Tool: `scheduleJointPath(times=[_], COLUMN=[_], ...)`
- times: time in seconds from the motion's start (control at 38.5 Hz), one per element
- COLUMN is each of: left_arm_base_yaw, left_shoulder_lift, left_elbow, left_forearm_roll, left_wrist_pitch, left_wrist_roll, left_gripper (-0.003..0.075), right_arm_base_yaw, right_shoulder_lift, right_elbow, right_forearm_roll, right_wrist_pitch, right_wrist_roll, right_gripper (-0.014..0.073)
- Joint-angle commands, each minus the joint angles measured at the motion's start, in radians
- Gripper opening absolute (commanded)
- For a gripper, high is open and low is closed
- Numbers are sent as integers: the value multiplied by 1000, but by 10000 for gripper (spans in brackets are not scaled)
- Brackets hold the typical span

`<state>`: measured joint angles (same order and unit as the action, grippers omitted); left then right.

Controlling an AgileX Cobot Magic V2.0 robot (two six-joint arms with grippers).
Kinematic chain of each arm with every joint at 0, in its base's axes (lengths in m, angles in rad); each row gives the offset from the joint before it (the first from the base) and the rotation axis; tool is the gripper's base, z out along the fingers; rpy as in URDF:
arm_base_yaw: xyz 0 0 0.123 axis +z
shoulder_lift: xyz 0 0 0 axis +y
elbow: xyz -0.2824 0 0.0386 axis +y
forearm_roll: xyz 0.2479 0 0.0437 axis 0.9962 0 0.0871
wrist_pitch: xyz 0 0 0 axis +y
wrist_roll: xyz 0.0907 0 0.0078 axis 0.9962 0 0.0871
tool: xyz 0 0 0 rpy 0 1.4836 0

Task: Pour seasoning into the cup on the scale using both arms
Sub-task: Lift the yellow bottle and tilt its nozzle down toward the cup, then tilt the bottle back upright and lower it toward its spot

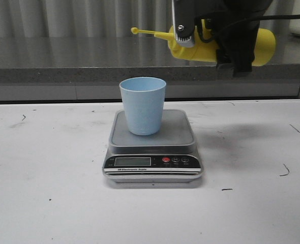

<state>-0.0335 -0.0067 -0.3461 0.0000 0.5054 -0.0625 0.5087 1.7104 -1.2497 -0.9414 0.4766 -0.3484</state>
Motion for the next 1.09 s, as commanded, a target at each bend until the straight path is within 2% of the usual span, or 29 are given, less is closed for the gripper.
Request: scheduleJointPath(times=[0.0, 0.18, 0.75, 0.86, 1.06], left_arm_base_yaw=[5, 5, 5, 5, 5], left_shoulder_lift=[-5, -5, -5, -5, -5], left_elbow=[-25, -25, -25, -25, -25], left_forearm_roll=[0, 0, 0, 0, 0], left_wrist_pitch=[-82, -82, -82, -82, -82], left_wrist_roll=[-7, -7, -7, -7, -7], left_gripper=[-20, -20, -20, -20, -20], right_arm_base_yaw=[18, 25, 27, 27, 14], right_shoulder_lift=[-50, -36, -32, -34, -44], right_elbow=[-40, -40, -40, -40, -54], right_forearm_roll=[-109, -161, -162, -157, -157], right_wrist_pitch=[-29, -24, 19, 18, 11], right_wrist_roll=[-14, -14, 6, 120, 503], right_gripper=[328, 328, 328, 328, 328])
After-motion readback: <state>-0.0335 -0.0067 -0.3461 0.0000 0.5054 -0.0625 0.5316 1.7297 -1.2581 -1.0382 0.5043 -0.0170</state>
